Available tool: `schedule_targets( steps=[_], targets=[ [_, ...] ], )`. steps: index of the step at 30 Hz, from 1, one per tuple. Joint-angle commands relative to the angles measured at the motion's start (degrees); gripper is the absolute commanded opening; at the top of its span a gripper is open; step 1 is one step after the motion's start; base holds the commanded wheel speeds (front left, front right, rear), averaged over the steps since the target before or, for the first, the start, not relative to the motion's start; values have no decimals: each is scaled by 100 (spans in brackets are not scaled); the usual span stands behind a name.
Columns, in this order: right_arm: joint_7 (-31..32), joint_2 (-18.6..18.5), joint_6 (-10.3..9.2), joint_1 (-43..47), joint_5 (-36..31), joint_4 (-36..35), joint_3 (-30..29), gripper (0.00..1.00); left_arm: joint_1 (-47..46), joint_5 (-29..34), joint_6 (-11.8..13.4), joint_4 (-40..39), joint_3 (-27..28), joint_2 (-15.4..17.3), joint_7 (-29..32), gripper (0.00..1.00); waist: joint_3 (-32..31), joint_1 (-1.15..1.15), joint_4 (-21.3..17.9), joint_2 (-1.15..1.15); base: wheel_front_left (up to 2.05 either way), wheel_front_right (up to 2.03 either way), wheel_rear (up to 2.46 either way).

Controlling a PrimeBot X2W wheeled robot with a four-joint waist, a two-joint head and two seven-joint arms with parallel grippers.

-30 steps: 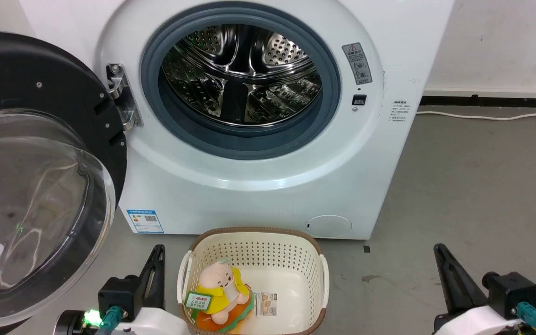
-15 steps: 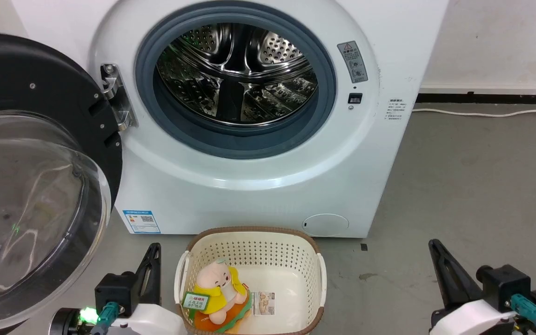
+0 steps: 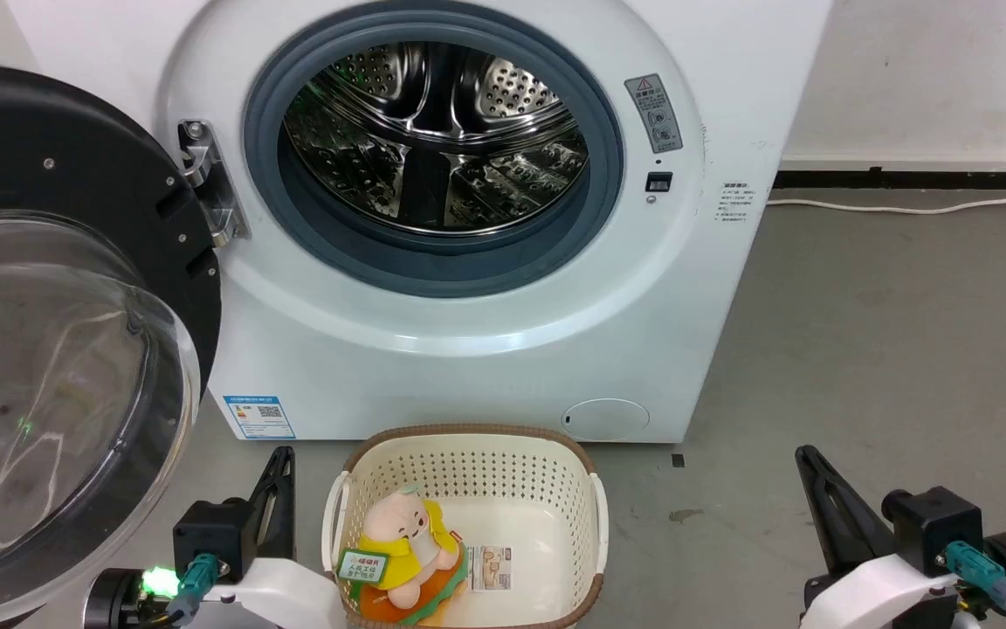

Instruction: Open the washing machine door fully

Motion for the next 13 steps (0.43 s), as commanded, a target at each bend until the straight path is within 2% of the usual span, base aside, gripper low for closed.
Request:
schedule_targets(
  steps=[1, 13],
  targets=[
    [41, 19, 4, -115, -54, -29, 14, 0, -91, 34, -27, -30, 40, -8, 47, 0, 2, 0, -6, 0, 0, 0, 0],
    [90, 19, 5, -145, -93, -32, 23, 0, -111, 60, -32, -47, 70, -14, 95, 0, 8, 0, -24, 0, 0, 0, 0]
  ],
)
